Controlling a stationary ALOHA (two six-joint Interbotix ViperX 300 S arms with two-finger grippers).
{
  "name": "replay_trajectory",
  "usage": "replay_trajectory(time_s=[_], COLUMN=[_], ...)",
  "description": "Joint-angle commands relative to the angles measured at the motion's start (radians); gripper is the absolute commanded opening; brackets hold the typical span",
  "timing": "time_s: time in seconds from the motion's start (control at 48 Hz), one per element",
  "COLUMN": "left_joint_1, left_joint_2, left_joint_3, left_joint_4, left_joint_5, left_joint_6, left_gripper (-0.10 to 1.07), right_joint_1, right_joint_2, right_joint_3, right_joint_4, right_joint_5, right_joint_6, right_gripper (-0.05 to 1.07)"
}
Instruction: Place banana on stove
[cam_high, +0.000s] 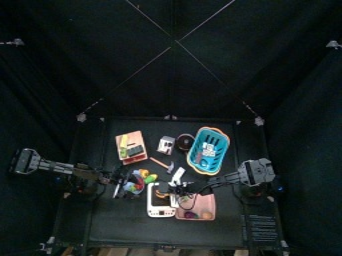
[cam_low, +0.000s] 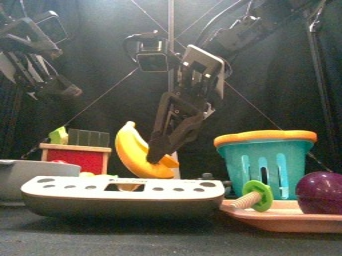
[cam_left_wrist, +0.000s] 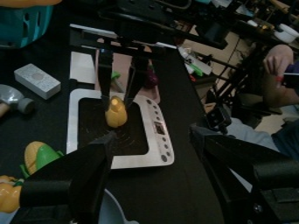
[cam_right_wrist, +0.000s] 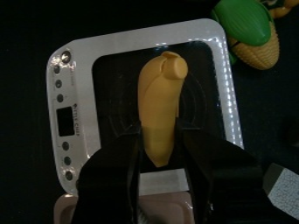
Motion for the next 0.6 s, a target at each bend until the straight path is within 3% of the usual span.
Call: replay_trajectory(time_s=[0.0, 0.25, 0.583], left_joint_1=[-0.003, -0.002, -0.002], left_joint_2=[0.002, 0.002, 0.002], left_joint_3=[-0.023, -0.021, -0.018], left_joint_4=[-0.003, -0.003, -0.003], left_joint_5=[-0.009, -0.005, -0.002], left_joint_6=[0.003, 0.003, 0.002], left_gripper=[0.99, 0.99, 0.99], right_joint_1=[0.014, 0.015, 0.021], right_joint_2=[-0.031, -0.028, -0.034], right_joint_3=[-0.018, -0.018, -0.028], right_joint_4=[-0.003, -0.003, -0.021], right_joint_5=[0.002, 0.040, 0.046], right_joint_6=[0.005, 0.006, 0.008], right_gripper=[0.64, 0.79, 0.83])
